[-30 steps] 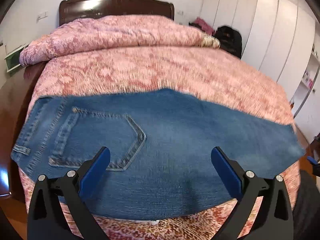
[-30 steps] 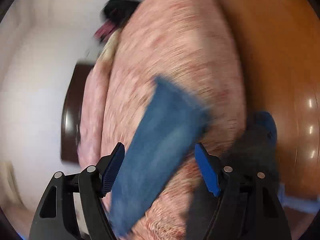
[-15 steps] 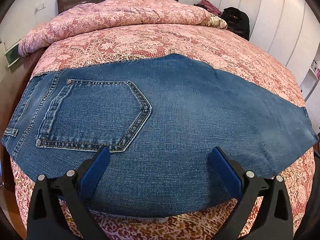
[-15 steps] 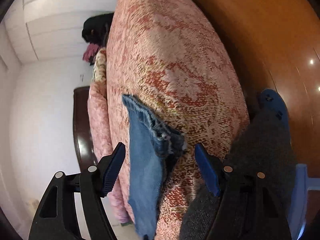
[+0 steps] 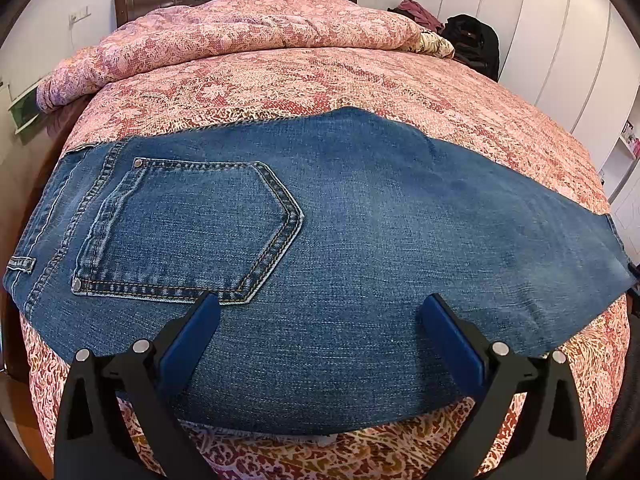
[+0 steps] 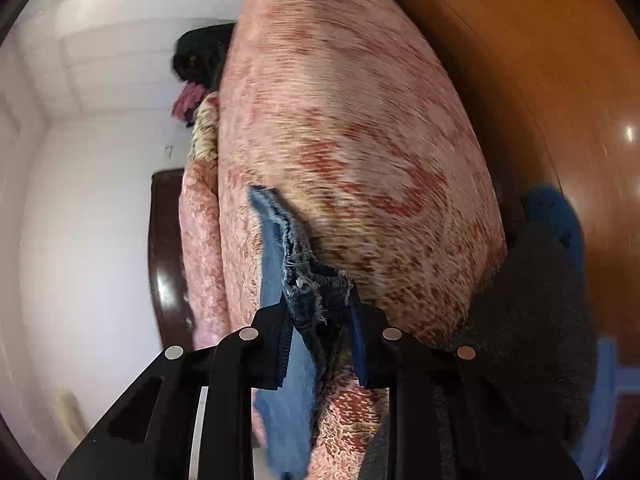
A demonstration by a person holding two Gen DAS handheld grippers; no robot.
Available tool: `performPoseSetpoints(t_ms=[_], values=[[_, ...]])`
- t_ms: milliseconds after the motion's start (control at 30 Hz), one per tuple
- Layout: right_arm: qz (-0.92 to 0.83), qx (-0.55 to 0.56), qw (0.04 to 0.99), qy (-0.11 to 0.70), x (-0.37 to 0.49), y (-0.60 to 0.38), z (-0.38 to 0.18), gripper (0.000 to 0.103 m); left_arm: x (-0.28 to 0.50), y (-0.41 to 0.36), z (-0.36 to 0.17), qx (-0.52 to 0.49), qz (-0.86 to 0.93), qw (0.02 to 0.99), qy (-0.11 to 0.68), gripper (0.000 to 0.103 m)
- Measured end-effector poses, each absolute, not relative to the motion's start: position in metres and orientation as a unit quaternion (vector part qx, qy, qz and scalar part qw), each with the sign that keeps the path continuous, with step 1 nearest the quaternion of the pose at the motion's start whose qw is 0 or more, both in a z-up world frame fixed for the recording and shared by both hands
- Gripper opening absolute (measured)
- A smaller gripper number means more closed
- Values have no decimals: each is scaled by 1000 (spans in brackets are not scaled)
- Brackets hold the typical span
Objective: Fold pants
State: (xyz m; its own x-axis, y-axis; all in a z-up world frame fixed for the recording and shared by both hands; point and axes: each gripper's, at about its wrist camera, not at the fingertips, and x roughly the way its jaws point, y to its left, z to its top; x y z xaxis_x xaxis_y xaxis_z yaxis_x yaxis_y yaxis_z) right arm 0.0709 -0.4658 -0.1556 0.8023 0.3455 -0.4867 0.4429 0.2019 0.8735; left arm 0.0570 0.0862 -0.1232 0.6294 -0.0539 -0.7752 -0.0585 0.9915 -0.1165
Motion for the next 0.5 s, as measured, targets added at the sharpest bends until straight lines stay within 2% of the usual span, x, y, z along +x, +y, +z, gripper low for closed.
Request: performPoseSetpoints(t_ms=[200,500], values=[[-36,557,772,305,78,-447,-113,22,57,87,-123,-70,-1,900,429,101],[135,426,835,320,143,-335,-20,22,58,90,-125,-79,-5,900,428,101]])
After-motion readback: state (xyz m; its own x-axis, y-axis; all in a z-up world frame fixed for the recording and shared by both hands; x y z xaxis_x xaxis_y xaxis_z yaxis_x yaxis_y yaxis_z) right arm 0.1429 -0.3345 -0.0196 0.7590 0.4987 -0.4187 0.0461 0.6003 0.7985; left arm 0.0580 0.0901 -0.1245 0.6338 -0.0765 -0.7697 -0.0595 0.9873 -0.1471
